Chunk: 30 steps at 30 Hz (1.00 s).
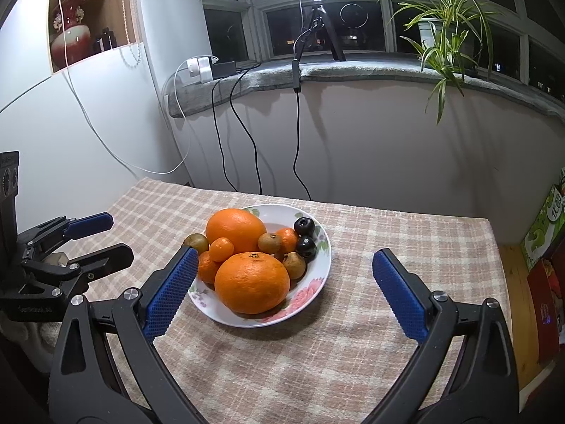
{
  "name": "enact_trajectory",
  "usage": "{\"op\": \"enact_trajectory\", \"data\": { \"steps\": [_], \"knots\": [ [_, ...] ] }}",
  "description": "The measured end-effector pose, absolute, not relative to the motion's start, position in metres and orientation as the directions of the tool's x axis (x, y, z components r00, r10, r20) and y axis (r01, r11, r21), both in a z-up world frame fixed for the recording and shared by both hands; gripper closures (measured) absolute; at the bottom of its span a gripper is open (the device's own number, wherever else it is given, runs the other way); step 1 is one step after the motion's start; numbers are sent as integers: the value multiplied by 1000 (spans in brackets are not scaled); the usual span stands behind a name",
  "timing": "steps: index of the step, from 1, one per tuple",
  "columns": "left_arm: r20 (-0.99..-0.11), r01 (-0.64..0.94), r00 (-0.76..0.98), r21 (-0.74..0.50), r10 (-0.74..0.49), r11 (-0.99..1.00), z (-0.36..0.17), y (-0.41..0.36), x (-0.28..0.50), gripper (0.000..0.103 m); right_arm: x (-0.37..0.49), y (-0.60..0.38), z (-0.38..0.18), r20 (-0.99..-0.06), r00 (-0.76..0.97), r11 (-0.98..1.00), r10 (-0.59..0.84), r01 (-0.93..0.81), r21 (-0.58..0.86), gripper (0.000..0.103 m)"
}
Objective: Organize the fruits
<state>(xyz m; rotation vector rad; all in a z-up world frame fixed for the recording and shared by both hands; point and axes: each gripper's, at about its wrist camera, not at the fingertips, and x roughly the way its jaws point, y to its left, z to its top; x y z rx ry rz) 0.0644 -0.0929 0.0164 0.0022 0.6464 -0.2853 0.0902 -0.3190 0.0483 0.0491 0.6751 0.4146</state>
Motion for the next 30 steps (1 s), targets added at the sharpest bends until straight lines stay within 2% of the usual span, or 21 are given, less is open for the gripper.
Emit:
{"op": "enact_trajectory", "data": {
  "steps": [30],
  "knots": [
    [-582,286,762,-91,-284,954,18,-94,61,22,88,-317,45,-603,701,921,380,-349,174,2]
  ]
}}
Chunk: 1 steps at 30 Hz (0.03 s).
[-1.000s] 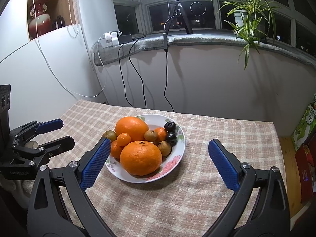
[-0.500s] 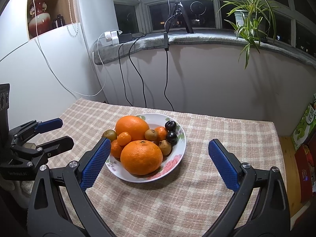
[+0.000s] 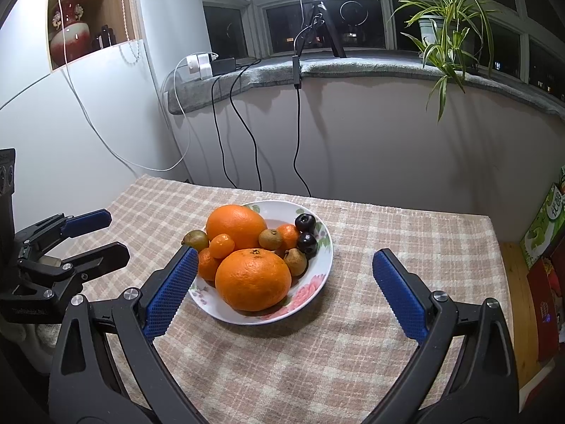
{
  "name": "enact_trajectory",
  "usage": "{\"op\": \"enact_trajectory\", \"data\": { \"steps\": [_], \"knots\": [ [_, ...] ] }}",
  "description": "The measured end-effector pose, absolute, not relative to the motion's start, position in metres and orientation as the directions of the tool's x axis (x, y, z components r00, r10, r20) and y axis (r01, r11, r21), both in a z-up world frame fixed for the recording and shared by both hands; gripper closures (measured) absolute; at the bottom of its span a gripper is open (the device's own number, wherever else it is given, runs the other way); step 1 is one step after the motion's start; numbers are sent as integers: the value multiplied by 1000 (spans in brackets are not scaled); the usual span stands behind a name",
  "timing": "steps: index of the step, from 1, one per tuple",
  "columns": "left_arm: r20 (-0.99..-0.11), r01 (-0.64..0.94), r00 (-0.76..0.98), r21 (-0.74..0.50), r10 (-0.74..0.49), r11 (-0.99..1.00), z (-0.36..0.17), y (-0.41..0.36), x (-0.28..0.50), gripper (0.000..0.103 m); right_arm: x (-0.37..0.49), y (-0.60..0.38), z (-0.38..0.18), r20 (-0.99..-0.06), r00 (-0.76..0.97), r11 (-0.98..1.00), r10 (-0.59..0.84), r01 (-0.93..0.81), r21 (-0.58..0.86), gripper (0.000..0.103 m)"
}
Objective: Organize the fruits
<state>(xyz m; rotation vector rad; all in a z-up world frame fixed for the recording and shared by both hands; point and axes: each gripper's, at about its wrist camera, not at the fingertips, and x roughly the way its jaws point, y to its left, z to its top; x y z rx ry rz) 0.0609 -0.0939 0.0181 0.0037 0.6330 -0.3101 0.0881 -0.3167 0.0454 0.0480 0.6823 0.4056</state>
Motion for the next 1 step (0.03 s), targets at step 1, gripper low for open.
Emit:
{"op": "enact_trajectory", "data": {
  "steps": [1],
  "knots": [
    [-583,286,762,-91,-284,954,18,-94,61,22,88,-317,45,-604,701,921,379,-348,174,2]
  ]
}}
